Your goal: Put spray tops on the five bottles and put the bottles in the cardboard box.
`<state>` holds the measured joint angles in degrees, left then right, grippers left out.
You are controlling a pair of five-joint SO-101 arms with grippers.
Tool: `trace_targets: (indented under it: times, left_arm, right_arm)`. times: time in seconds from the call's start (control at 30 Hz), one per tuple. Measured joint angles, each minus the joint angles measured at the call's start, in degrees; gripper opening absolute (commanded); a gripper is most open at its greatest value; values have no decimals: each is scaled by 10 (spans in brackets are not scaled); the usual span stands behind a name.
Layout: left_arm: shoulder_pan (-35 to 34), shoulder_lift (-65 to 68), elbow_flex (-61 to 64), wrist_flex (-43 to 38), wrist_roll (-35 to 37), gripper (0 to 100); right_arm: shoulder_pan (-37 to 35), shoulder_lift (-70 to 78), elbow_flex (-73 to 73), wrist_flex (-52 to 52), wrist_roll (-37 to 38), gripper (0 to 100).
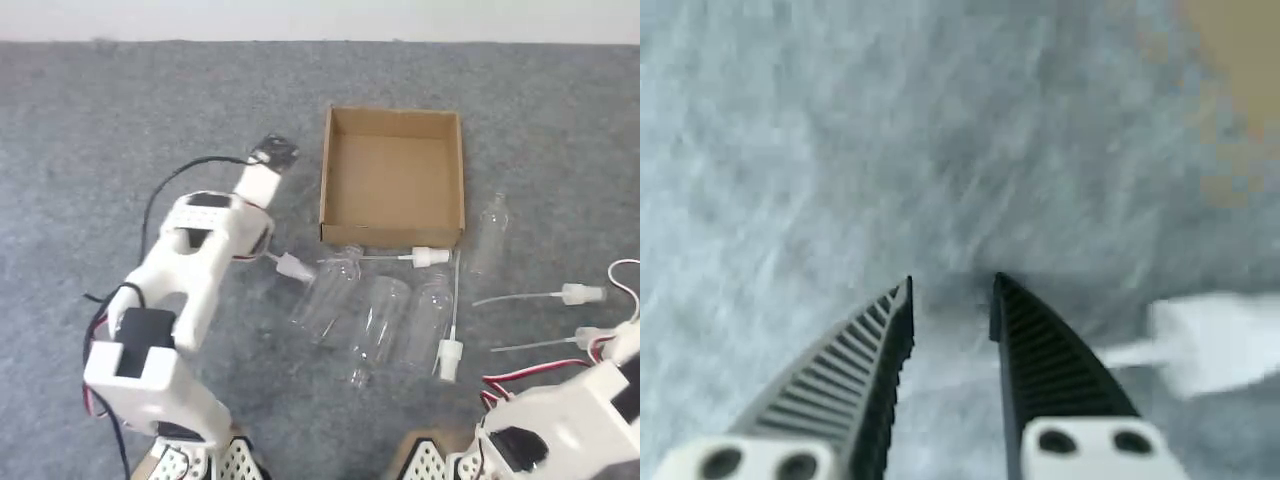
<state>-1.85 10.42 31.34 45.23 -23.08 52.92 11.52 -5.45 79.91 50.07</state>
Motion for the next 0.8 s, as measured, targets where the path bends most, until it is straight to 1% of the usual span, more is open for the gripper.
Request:
trace_targets:
  times: [0.23, 0.33, 0.5, 0.57, 0.67, 0.8]
  left_arm:
    - [-77, -7, -4, 81, -51, 115]
    - [-106, -36, -4, 141, -71, 115]
    - [-107, -150, -4, 207, -86, 128]
    - [-91, -210, -4, 213, -85, 162]
    - [-36, -278, -3, 215, -85, 186]
    - [56, -291, 18, 200, -88, 185]
  right_arm:
    - [0, 0, 0, 0, 0, 53]
    - [0, 0, 0, 0, 0, 53]
    - [0, 0, 0, 0, 0, 53]
    - [0, 0, 0, 0, 0, 53]
    - [0, 0, 0, 0, 0, 53]
    - [0, 0, 0, 0, 0, 53]
